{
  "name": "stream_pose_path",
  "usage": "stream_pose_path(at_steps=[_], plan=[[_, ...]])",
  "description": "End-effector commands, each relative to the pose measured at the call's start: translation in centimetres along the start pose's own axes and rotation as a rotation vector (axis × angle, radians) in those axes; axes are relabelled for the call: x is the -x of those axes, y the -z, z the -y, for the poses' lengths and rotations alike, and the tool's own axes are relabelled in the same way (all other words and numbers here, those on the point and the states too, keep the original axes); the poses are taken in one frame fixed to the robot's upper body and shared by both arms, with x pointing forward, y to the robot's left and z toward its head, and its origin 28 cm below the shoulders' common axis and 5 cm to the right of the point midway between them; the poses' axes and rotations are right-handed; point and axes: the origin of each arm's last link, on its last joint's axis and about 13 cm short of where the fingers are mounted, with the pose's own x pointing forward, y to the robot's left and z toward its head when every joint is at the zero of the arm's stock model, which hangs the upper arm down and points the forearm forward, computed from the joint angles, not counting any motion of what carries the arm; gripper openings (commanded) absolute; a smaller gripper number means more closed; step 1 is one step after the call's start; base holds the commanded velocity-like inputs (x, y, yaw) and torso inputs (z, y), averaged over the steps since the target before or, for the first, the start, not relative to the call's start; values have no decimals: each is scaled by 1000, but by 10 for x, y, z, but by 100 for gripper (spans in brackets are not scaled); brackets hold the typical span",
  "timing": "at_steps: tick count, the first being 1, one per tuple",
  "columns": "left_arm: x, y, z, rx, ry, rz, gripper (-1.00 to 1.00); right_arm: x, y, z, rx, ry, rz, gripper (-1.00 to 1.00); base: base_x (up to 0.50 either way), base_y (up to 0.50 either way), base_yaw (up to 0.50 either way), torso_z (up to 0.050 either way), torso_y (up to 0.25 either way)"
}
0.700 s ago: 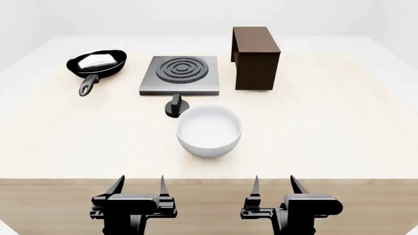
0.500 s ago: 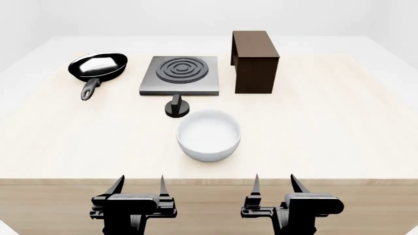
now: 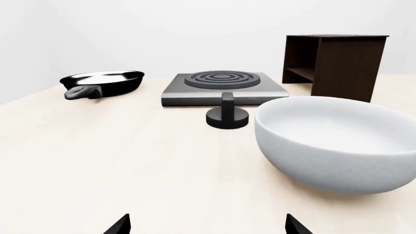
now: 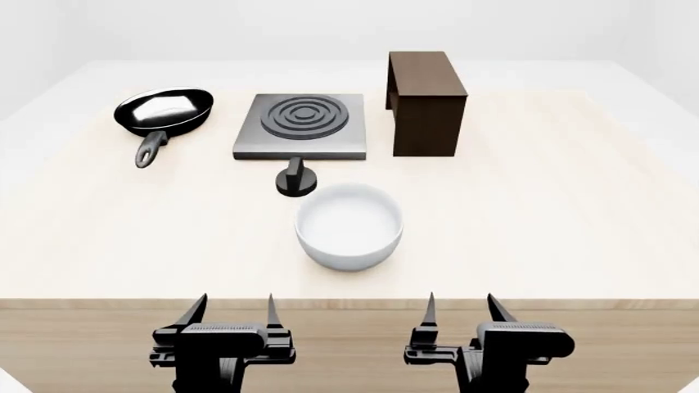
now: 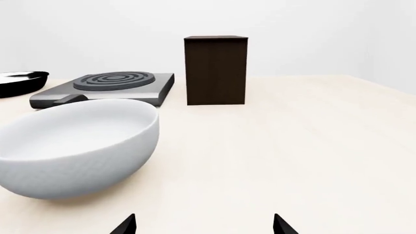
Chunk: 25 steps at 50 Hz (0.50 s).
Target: Turn on the stove.
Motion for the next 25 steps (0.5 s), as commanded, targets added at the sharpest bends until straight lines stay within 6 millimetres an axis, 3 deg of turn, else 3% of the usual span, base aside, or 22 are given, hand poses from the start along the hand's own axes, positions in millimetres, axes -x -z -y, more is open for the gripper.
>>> stream_pose_path(at_steps=[1, 6, 25], plan=[[0, 0, 0, -4, -2, -2, 100, 0, -1, -1, 5, 0, 18, 100, 0, 0, 0, 0, 0], [-1, 1, 0, -4, -3, -2, 100, -1, 0, -2, 30, -1, 9, 100, 0, 41, 0, 0, 0], [-1, 2, 0, -3, -3, -1, 100, -1, -1, -1, 11, 4, 4, 100, 0, 495, 0, 0, 0]])
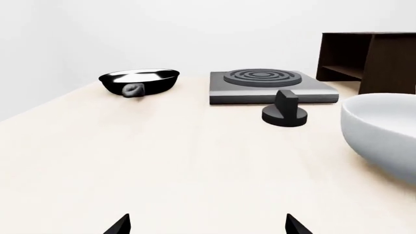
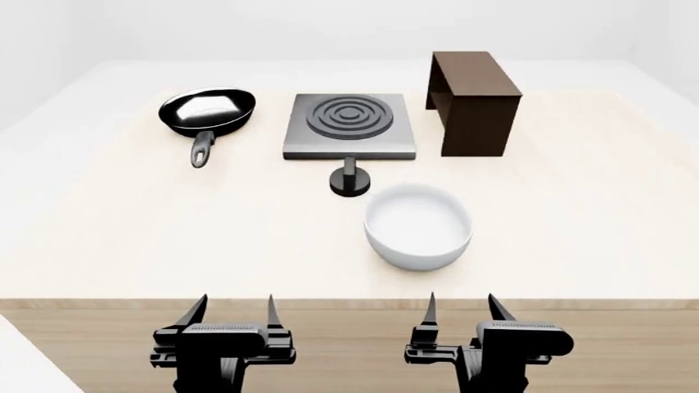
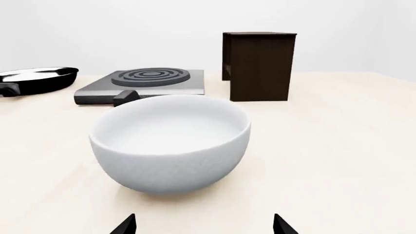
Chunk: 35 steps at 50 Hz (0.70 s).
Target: Turn on the stove.
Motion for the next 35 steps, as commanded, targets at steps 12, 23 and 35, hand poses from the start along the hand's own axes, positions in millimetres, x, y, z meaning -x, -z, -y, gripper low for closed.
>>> stream_pose_path(at_steps=[12, 23, 35], plan=[[0, 0, 0, 1, 0, 3, 100, 1, -1, -1, 1, -15, 16, 100, 0, 500, 0, 0, 0], [0, 0, 0, 0, 0, 3, 100, 0, -1, -1, 0, -16, 14, 100, 0, 500, 0, 0, 0], [0, 0, 0, 0, 0, 3, 100, 0, -1, -1, 0, -21, 13, 100, 0, 500, 0, 0, 0]])
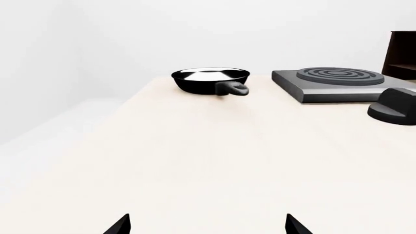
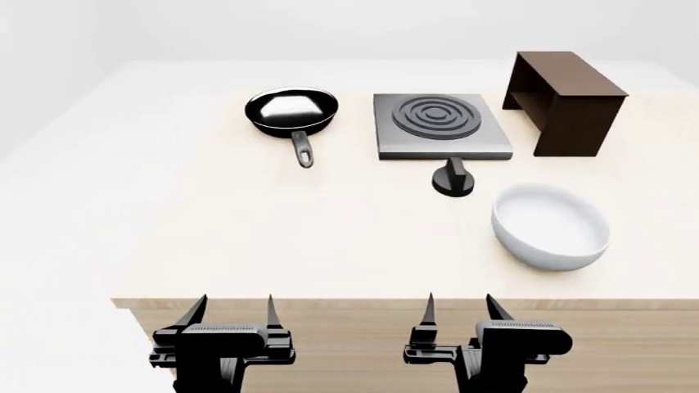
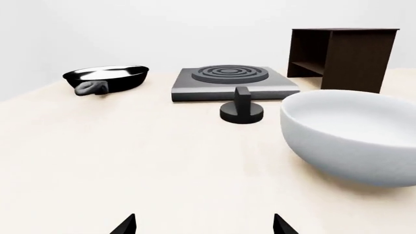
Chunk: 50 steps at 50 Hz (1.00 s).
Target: Turn on the stove.
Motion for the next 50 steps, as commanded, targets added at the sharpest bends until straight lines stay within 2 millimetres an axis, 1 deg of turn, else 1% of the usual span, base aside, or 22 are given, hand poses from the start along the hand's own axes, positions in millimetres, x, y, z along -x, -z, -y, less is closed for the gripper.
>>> stream_pose_path(at_steps=[1, 7, 26, 50], plan=[[-1, -1, 0, 0, 1, 4, 100, 0, -1, -1, 7, -12, 18, 100, 0, 500, 0, 0, 0], [-1, -1, 0, 0, 0, 3, 100, 1, -1, -2, 4, -8, 23, 100, 0, 447, 0, 0, 0], [-1, -1, 0, 0, 0, 3, 100, 1, -1, -1, -16, -41, 19, 100, 2, 3, 0, 0, 0], [-1, 0, 0, 0, 0, 4, 100, 1, -1, -1, -27, -33, 15, 100, 493, 0, 0, 0, 0]])
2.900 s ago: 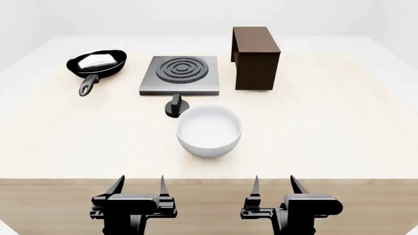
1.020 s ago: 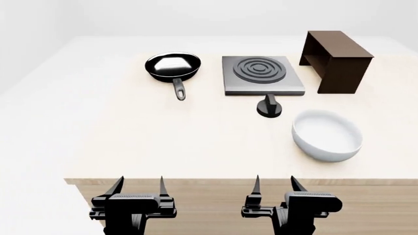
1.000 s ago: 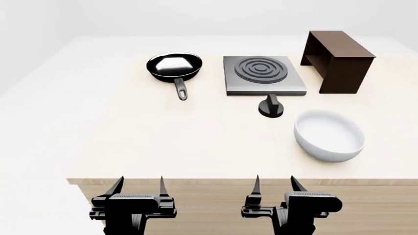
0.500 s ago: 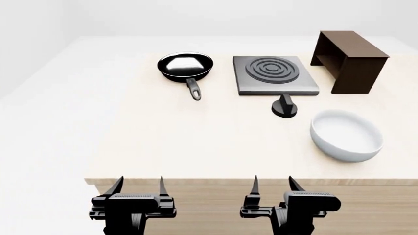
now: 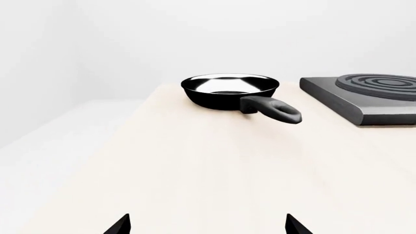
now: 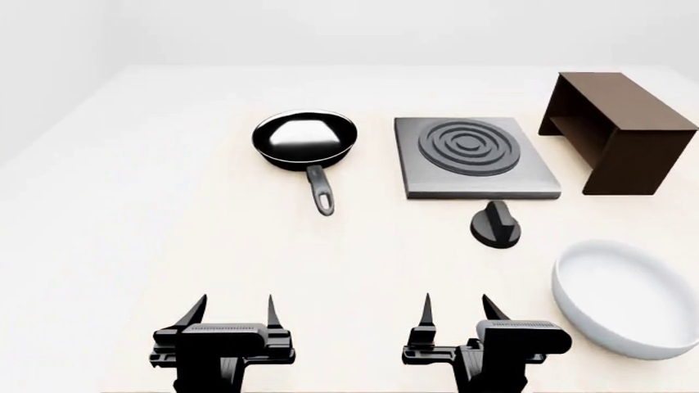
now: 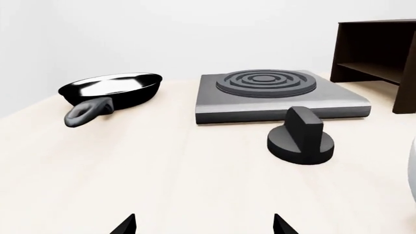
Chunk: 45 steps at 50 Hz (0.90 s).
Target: Turn on the stove.
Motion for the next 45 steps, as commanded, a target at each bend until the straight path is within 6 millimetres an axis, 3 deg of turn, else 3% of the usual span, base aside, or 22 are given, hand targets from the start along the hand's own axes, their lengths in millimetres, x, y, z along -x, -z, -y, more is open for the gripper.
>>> stream_pose_path(at_steps=[1, 7, 28, 45], plan=[[-1, -1, 0, 0, 1, 6, 100, 0, -1, -1, 7, -5, 21, 100, 500, 0, 0, 0, 0], [0, -1, 0, 0, 1, 6, 100, 0, -1, -2, 32, 16, 17, 100, 468, 0, 0, 0, 0], [-1, -1, 0, 1, -5, 3, 100, -2, 0, -2, 32, 5, 18, 100, 3, 0, 0, 0, 0], [-1, -1, 1, 0, -9, 1, 100, -54, 6, 8, 54, 99, -60, 100, 0, 0, 0, 0, 0]])
